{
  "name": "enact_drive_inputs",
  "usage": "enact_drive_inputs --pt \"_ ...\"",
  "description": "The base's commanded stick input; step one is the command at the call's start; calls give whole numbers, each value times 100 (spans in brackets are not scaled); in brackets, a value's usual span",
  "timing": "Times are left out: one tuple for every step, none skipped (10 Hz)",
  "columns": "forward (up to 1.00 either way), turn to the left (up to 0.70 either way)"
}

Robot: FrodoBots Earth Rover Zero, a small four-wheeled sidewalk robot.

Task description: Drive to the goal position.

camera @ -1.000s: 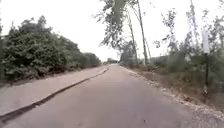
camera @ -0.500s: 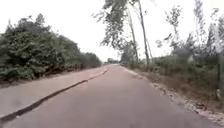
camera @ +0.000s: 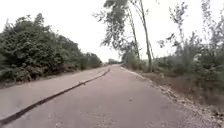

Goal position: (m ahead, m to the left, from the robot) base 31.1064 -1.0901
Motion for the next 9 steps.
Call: enact_drive_inputs --pt "70 0" --pt "70 0" --pt "70 0" --pt "70 0" --pt "70 0" --pt "70 0" --pt "70 0" --pt "70 0" --pt "70 0"
